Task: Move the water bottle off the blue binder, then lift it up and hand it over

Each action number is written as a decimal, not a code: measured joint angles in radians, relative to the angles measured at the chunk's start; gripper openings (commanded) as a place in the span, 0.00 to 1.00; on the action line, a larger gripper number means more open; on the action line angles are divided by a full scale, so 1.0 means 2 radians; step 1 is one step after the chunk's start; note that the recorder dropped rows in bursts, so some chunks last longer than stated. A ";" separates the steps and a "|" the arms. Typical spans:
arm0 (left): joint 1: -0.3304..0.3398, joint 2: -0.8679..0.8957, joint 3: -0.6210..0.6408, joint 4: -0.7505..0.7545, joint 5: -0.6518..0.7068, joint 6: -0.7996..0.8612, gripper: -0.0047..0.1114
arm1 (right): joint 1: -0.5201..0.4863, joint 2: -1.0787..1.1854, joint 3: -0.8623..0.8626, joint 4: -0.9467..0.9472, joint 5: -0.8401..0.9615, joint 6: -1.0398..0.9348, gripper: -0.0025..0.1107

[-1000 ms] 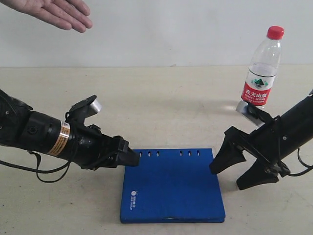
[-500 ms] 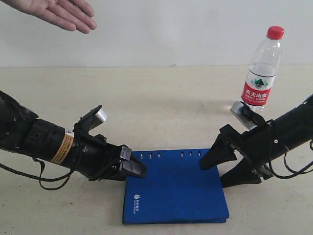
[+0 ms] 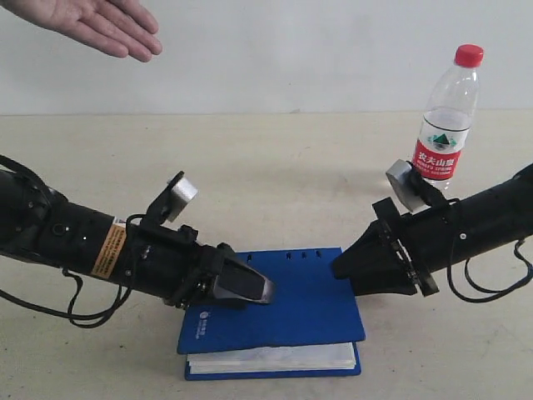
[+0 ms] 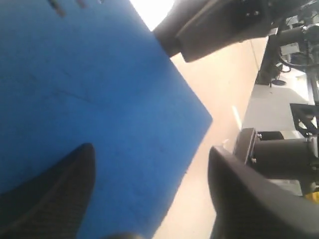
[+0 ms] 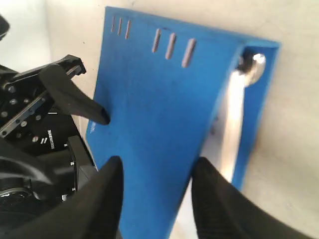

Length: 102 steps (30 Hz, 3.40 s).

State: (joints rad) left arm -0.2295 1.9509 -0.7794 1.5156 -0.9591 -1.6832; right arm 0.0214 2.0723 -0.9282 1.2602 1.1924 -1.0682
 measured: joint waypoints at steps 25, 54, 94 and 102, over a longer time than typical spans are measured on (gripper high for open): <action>0.000 0.000 0.000 -0.072 0.017 0.032 0.57 | 0.102 -0.005 0.000 0.054 0.003 -0.072 0.32; 0.197 0.000 -0.001 0.037 0.015 -0.081 0.57 | 0.103 -0.005 0.001 0.106 0.003 -0.035 0.32; 0.173 -0.017 0.022 -0.036 -0.007 -0.015 0.34 | 0.164 -0.006 0.001 0.173 0.006 0.084 0.32; 0.178 -0.018 0.022 -0.030 -0.006 -0.001 0.34 | 0.164 -0.006 0.001 0.203 0.006 0.081 0.32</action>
State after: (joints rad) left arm 0.1273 1.9145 -0.7351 1.4552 -0.9707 -1.6850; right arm 0.3497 2.0609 -0.9269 1.6662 1.2040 -0.9062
